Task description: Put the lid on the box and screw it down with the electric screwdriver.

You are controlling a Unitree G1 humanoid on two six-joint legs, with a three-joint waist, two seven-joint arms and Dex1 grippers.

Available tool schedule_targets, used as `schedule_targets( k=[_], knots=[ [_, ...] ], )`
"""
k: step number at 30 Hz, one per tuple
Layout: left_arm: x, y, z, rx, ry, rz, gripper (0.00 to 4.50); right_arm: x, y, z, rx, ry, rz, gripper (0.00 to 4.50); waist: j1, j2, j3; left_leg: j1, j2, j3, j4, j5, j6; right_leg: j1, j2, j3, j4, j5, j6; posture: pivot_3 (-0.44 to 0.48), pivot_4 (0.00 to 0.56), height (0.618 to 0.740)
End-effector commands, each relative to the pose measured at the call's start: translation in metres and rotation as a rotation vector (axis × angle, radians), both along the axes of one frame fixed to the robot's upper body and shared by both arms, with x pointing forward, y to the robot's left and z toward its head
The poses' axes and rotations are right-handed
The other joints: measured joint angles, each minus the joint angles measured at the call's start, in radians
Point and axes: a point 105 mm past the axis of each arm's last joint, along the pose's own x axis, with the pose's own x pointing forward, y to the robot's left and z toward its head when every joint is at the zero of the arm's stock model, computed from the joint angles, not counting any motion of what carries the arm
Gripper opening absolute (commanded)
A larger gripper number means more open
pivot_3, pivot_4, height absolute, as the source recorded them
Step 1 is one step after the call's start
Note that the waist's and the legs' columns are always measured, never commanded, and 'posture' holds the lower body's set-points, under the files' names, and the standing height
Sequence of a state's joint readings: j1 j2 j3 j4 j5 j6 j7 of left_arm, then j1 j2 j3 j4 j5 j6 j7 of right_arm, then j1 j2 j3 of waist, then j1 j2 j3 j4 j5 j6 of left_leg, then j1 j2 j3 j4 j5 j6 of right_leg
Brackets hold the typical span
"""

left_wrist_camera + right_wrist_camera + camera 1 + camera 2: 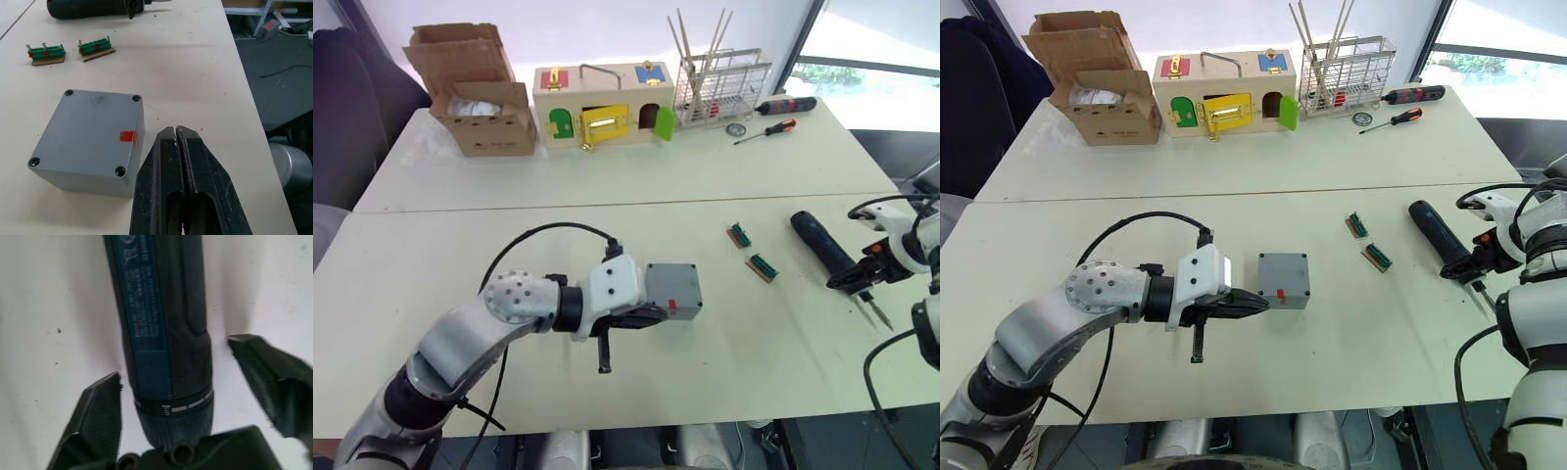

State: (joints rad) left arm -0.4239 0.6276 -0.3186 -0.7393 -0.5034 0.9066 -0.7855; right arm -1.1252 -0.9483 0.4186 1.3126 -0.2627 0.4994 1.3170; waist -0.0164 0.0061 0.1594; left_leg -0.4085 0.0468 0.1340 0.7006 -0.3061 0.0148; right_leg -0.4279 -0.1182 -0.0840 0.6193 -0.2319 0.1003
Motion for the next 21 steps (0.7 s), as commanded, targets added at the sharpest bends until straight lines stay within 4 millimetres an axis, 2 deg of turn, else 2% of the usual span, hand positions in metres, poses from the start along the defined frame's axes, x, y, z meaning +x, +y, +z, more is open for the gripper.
schedule_targets(
  k=[1,3,9,11,12,15,17,21],
  knots=[
    [-0.003,0.002,0.009,-0.019,-0.034,0.006,0.0,0.007,0.007,-0.001,0.006,-0.017,0.02,2.39,-0.001,0.0,0.0,0.0,0.0,0.0,0.0,0.0,0.0,0.0,0.0,0.0,0.0,0.0,0.0,0.0,0.15,0.728],
    [-0.003,0.003,0.009,-0.017,-0.032,0.009,0.0,0.008,0.009,-0.003,-0.008,-0.007,0.033,1.86,-0.004,-0.001,0.0,0.001,0.0,0.0,0.0,0.0,0.0,0.001,0.0,0.0,0.0,0.0,0.0,0.0,0.15,0.728],
    [0.0,0.005,0.01,-0.009,-0.034,0.018,0.0,0.003,0.007,-0.011,-0.063,0.057,0.066,1.84,-0.004,-0.002,-0.001,0.002,0.0,0.0,0.0,0.0,0.0,0.002,0.001,0.0,0.0,0.0,0.0,0.0,0.15,0.728],
    [0.003,0.006,0.009,-0.008,-0.033,0.024,0.0,0.012,0.007,-0.003,-0.059,-0.02,0.048,1.84,-0.004,-0.002,-0.001,0.002,0.0,0.0,0.0,0.0,0.0,0.002,0.001,0.0,0.0,0.0,0.0,0.0,0.15,0.728],
    [0.006,0.007,0.009,-0.011,-0.031,0.03,0.0,0.019,0.008,0.005,-0.058,-0.084,0.038,1.84,-0.004,-0.003,-0.001,0.002,0.0,0.0,0.0,0.0,0.0,0.003,0.001,0.0,0.0,0.0,0.0,0.0,0.15,0.728],
    [0.021,0.01,0.014,-0.065,-0.014,0.061,0.0,0.042,0.013,0.047,0.031,-0.323,-0.021,1.84,-0.005,0.0,0.0,0.002,0.0,0.001,0.001,0.0,0.0,0.003,0.0,0.0,-0.001,0.0,-0.001,0.0,0.15,0.728],
    [0.031,0.012,0.017,-0.099,-0.002,0.083,0.0,0.047,0.014,0.07,0.089,-0.426,-0.053,1.84,-0.005,0.006,0.003,0.002,0.0,0.001,0.001,0.0,0.0,0.002,0.0,0.001,0.0,0.001,0.0,0.0,0.15,0.728],
    [0.052,0.018,0.014,-0.112,0.012,0.116,0.0,0.049,0.014,0.119,0.277,-0.649,-0.128,1.84,0.005,0.011,0.006,0.001,0.0,0.002,-0.003,0.001,-0.002,-0.002,0.001,0.0,0.003,0.001,0.0,0.0,0.15,0.728]
  ],
)
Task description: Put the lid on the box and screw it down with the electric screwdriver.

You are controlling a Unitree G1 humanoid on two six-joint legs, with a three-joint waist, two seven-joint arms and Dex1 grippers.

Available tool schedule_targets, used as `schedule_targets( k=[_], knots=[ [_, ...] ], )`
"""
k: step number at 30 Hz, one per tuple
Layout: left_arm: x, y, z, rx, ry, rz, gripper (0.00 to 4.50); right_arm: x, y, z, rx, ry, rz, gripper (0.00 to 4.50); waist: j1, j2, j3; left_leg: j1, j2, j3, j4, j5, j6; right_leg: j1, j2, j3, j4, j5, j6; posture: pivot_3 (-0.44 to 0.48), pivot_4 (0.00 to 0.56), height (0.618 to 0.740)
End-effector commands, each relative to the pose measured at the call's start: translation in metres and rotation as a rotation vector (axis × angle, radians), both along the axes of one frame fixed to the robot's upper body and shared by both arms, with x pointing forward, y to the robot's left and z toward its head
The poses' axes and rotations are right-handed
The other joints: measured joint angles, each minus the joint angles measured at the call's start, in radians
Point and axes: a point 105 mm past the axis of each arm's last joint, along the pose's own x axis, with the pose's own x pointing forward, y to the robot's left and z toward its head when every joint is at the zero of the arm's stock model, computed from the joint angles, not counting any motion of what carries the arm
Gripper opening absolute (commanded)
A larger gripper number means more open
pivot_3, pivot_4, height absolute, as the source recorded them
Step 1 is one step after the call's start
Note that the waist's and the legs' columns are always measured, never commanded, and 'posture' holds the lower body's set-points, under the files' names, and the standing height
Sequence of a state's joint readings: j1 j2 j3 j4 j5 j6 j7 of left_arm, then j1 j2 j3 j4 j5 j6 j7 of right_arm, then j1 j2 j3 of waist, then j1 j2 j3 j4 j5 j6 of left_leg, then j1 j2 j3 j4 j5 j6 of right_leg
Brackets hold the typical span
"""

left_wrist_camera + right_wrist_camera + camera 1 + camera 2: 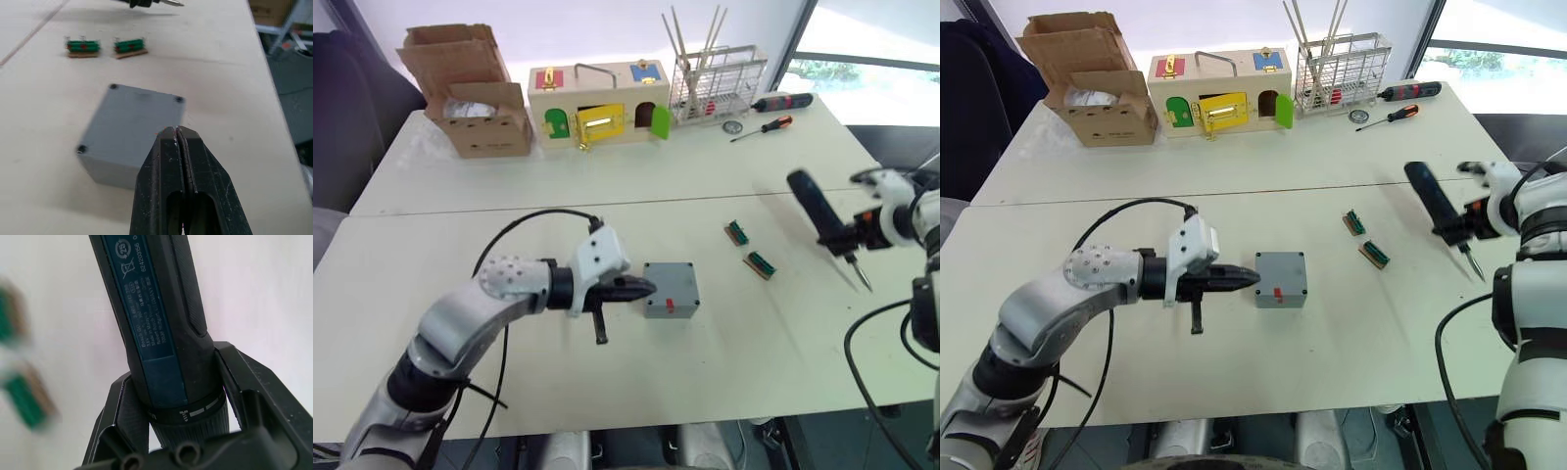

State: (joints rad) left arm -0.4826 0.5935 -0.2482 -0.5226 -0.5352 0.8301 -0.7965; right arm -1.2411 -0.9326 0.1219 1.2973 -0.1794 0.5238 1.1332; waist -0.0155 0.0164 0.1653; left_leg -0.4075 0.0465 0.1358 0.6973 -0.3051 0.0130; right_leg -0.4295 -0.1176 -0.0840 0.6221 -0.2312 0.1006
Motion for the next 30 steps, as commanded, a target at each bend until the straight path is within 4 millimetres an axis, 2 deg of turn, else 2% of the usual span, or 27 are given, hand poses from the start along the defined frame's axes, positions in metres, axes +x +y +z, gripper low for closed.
schedule_targets(
  k=[1,3,5,7,8,12,14,19,23,30],
  knots=[
    [0.016,0.006,0.004,-0.02,-0.024,0.016,0.0,0.002,0.0,0.07,0.162,-0.317,-0.02,1.84,0.01,0.001,0.001,0.0,0.0,0.0,-0.001,0.0,-0.001,0.0,0.0,-0.001,0.0,0.0,0.0,0.0,0.15,0.728],
    [0.022,0.005,0.004,-0.034,-0.01,0.011,0.0,-0.005,0.014,0.089,0.238,-0.513,0.016,1.84,0.019,0.001,0.001,-0.002,0.001,-0.001,-0.001,0.001,-0.001,-0.001,0.0,-0.003,0.0,0.0,0.0,0.0,0.15,0.728],
    [0.028,0.004,0.003,-0.043,-0.002,0.004,0.0,-0.021,0.038,0.109,0.316,-0.762,0.06,1.84,0.028,0.0,0.0,-0.002,0.001,-0.002,-0.001,0.001,-0.001,0.001,0.0,-0.004,-0.002,0.0,0.0,0.0,0.15,0.728],
    [0.031,0.0,0.003,-0.046,0.005,-0.019,0.0,-0.046,0.063,0.116,0.415,-0.966,0.06,1.84,0.026,0.0,0.001,-0.002,0.001,-0.002,0.001,0.001,-0.001,0.001,0.0,-0.004,0.0,0.0,0.001,0.0,0.15,0.728],
    [0.032,-0.002,0.003,-0.045,0.002,-0.032,0.0,-0.057,0.075,0.113,0.456,-1.021,0.054,1.84,0.028,0.0,0.001,-0.002,0.0,-0.002,0.002,0.001,-0.002,0.0,0.0,-0.003,0.004,0.0,0.001,0.0,0.15,0.728],
    [0.033,-0.012,0.005,-0.056,0.004,-0.084,0.0,-0.081,0.127,0.086,0.667,-0.976,0.097,1.84,0.03,0.003,0.001,-0.001,0.0,-0.004,0.003,0.003,-0.005,-0.001,0.0,-0.003,0.008,0.0,0.0,0.0,0.15,0.728],
    [0.033,-0.015,0.005,-0.058,0.006,-0.101,0.0,-0.086,0.141,0.08,0.72,-0.972,0.092,1.84,0.026,0.003,0.001,-0.001,0.0,-0.004,0.003,0.002,-0.004,-0.001,0.0,-0.003,0.007,0.0,0.0,0.0,0.15,0.728],
    [0.036,-0.03,-0.005,-0.047,0.007,-0.124,0.0,-0.087,0.165,0.067,0.798,-0.94,0.101,1.84,0.025,0.002,0.001,-0.001,0.0,-0.003,0.002,0.002,-0.003,-0.001,0.0,-0.003,0.007,0.0,0.0,0.0,0.15,0.728],
    [0.034,-0.04,-0.014,-0.03,0.014,-0.149,0.0,-0.087,0.184,0.055,0.784,-0.877,0.173,1.84,0.023,0.002,0.001,-0.001,-0.001,-0.003,0.002,0.002,-0.002,-0.001,0.0,-0.002,0.007,0.0,0.0,0.0,0.15,0.728],
    [0.03,-0.041,-0.026,0.009,0.022,-0.141,0.0,-0.083,0.196,0.037,0.764,-0.833,0.199,1.84,0.023,0.002,0.001,-0.001,-0.001,-0.004,0.002,0.001,-0.001,-0.001,0.0,-0.002,0.007,0.0,0.0,0.0,0.15,0.728]
  ],
)
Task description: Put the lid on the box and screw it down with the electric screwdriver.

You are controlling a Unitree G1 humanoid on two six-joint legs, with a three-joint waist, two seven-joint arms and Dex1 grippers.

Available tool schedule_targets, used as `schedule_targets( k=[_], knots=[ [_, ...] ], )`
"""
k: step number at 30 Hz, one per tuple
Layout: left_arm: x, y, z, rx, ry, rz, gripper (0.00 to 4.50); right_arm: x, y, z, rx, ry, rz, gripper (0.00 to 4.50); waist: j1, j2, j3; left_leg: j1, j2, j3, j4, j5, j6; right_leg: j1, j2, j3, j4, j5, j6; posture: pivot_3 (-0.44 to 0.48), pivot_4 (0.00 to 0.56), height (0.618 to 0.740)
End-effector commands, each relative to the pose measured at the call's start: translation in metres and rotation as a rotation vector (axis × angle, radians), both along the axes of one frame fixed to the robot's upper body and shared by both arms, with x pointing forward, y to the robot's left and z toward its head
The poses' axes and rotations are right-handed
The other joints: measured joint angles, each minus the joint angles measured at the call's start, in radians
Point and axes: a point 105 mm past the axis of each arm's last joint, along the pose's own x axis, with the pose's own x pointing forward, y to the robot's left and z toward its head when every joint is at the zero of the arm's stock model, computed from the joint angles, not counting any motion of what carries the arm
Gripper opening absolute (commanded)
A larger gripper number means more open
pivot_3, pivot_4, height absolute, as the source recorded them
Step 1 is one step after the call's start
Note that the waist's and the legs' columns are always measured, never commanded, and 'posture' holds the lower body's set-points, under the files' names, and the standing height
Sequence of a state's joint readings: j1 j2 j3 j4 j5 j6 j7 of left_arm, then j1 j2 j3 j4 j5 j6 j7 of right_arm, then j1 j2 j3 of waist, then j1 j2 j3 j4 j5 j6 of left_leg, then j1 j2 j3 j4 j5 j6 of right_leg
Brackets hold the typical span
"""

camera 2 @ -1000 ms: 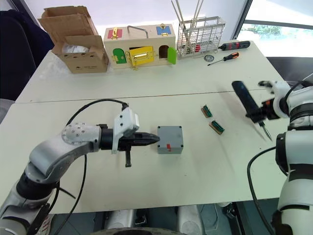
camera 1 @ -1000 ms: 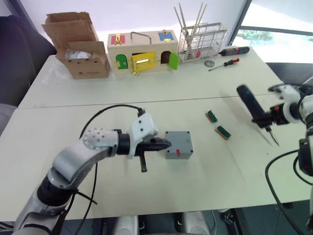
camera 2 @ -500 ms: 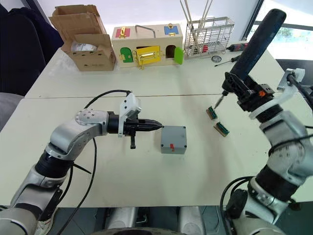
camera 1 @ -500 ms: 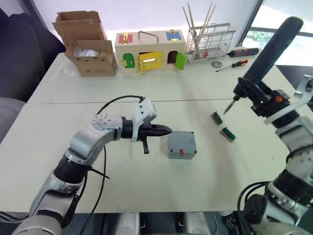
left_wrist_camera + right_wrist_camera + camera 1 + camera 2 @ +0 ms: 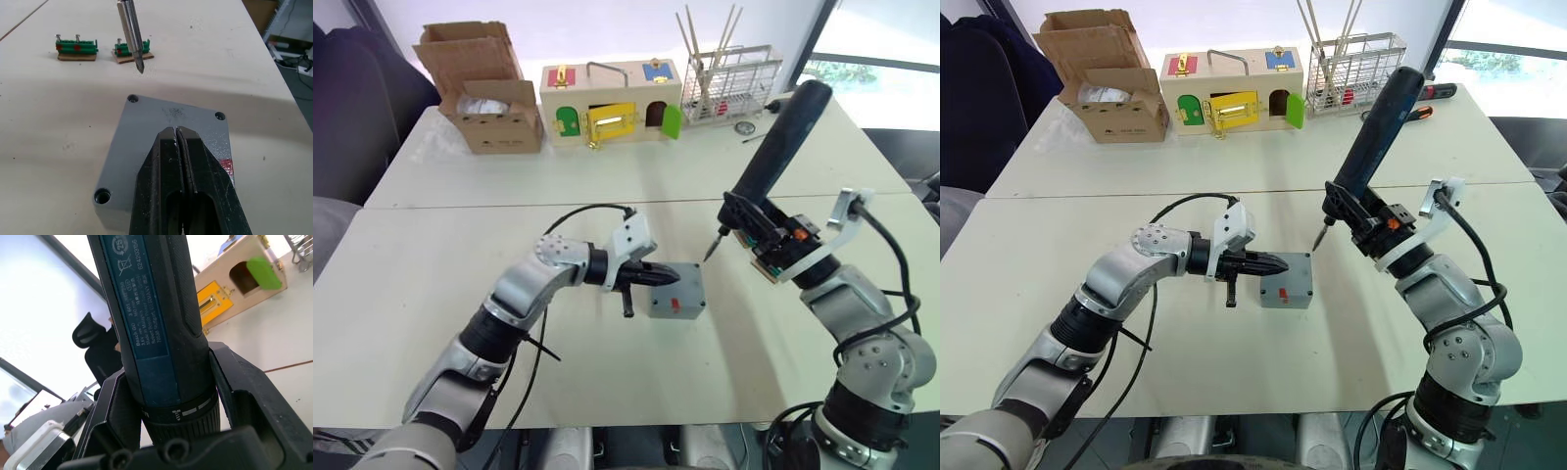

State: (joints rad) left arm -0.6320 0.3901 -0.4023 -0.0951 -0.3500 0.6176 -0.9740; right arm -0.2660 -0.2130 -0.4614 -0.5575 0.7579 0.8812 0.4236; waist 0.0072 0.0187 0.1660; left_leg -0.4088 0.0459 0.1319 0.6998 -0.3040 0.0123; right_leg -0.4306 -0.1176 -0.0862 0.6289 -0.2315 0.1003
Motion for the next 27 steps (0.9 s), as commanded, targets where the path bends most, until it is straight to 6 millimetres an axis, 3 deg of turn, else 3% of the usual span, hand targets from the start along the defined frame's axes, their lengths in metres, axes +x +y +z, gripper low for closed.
schedule_targets(
  k=[1,21,27],
  knots=[
    [-0.001,0.0,0.002,0.014,-0.048,-0.001,0.0,-0.005,0.006,0.012,-0.016,-0.088,0.015,1.84,0.0,0.0,0.0,0.0,0.0,0.0,0.0,0.0,0.0,0.0,0.0,0.0,0.0,0.0,0.0,0.0,0.15,0.728],
    [-0.004,0.005,-0.002,0.045,-0.034,0.003,0.0,0.006,0.011,-0.013,-0.085,-0.067,-0.007,1.84,0.001,0.0,0.0,0.0,0.0,0.0,0.0,-0.001,0.002,0.0,0.0,0.0,0.0,0.0,0.0,0.0,0.15,0.728],
    [-0.005,0.006,-0.004,0.047,-0.028,0.007,0.0,0.004,0.013,-0.027,-0.189,-0.066,-0.016,1.84,0.001,-0.002,-0.001,0.001,0.0,0.0,0.0,-0.002,0.003,0.0,0.0,0.0,0.0,0.0,0.0,0.0,0.15,0.728]
  ],
)
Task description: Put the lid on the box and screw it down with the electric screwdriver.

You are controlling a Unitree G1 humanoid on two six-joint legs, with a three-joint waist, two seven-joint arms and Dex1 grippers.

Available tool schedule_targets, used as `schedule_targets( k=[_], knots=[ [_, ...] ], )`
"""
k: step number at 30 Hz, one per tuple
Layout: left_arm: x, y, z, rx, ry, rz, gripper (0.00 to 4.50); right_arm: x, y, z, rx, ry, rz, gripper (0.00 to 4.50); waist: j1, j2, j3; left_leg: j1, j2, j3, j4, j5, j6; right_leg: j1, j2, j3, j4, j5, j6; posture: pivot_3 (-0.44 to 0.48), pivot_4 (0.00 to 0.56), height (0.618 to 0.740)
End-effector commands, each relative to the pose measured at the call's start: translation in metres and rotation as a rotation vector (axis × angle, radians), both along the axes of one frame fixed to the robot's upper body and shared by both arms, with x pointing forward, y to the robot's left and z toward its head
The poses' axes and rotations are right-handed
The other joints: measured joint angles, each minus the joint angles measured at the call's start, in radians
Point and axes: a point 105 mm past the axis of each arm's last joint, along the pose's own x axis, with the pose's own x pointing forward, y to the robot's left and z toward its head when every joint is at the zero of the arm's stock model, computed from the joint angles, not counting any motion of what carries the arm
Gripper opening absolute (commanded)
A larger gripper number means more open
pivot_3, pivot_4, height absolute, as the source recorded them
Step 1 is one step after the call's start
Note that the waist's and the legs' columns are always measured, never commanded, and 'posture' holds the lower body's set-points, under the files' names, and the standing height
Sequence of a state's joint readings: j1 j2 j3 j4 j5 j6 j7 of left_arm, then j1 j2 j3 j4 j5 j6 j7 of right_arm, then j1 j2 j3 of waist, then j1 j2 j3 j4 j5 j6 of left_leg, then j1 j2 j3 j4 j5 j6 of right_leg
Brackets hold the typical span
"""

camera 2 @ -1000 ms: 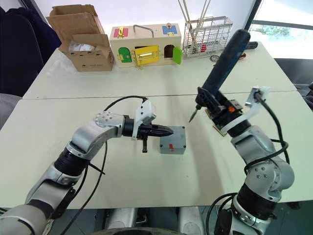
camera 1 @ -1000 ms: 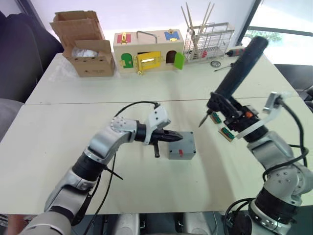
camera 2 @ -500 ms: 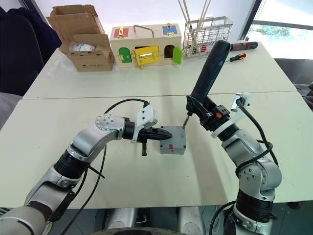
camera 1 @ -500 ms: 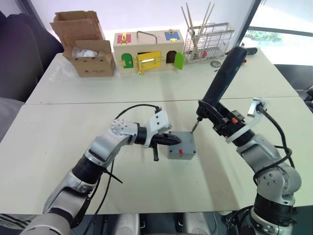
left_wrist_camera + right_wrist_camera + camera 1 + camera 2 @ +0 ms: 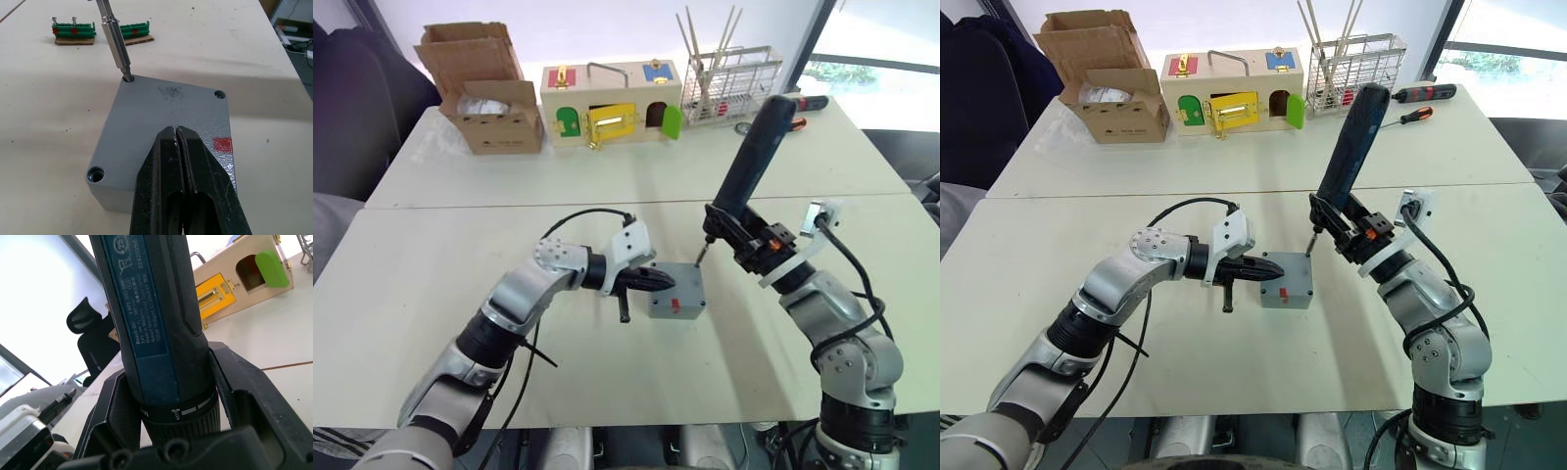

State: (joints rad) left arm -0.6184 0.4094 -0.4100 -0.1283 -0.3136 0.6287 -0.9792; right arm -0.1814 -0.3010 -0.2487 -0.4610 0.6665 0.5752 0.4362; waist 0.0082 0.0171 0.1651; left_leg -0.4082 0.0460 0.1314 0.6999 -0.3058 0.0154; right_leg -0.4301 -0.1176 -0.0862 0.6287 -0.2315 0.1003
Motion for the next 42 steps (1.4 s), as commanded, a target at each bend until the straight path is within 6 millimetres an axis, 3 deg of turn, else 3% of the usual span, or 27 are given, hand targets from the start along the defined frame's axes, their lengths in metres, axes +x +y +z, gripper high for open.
schedule_targets(
  k=[1,9,17,23,30,42],
  knots=[
    [-0.003,0.002,-0.001,0.006,-0.004,0.002,0.0,-0.004,0.002,-0.011,-0.108,-0.011,-0.011,1.84,0.0,-0.001,0.0,0.0,0.0,0.0,0.0,0.0,0.0,0.0,0.0,0.0,0.0,0.0,0.0,0.0,0.15,0.728],
    [-0.005,0.004,-0.01,0.024,0.012,0.006,0.0,-0.014,0.011,-0.036,-0.206,-0.018,0.007,1.84,0.002,-0.016,-0.011,0.002,0.0,-0.002,0.0,-0.001,0.002,0.002,0.0,0.0,-0.001,0.0,0.0,0.0,0.15,0.728],
    [-0.007,0.007,-0.012,0.034,0.019,0.015,0.0,-0.016,0.015,-0.063,-0.255,0.02,0.014,1.84,0.002,-0.022,-0.017,0.003,0.001,-0.003,0.0,-0.002,0.004,0.003,0.0,0.0,-0.001,-0.001,-0.001,0.0,0.15,0.728],
    [-0.009,0.01,-0.022,0.059,0.028,0.024,0.0,-0.016,0.01,-0.077,-0.238,0.064,-0.009,1.84,0.004,-0.031,-0.026,0.007,0.002,-0.003,0.0,-0.003,0.005,0.007,0.0,0.0,-0.001,-0.003,-0.005,0.0,0.15,0.728],
    [-0.009,0.011,-0.027,0.069,0.035,0.031,0.0,-0.018,0.008,-0.085,-0.213,0.09,-0.031,1.84,0.003,-0.032,-0.031,0.017,0.004,-0.004,-0.004,-0.005,0.007,0.019,-0.001,-0.001,-0.008,-0.005,-0.009,0.0,0.15,0.728],
    [-0.009,0.011,-0.028,0.077,0.037,0.03,0.0,-0.017,0.004,-0.085,-0.217,0.085,-0.049,1.84,0.003,-0.031,-0.036,0.018,0.005,-0.005,-0.005,-0.006,0.008,0.021,-0.001,-0.001,-0.012,-0.006,-0.009,0.0,0.15,0.728]
  ],
)
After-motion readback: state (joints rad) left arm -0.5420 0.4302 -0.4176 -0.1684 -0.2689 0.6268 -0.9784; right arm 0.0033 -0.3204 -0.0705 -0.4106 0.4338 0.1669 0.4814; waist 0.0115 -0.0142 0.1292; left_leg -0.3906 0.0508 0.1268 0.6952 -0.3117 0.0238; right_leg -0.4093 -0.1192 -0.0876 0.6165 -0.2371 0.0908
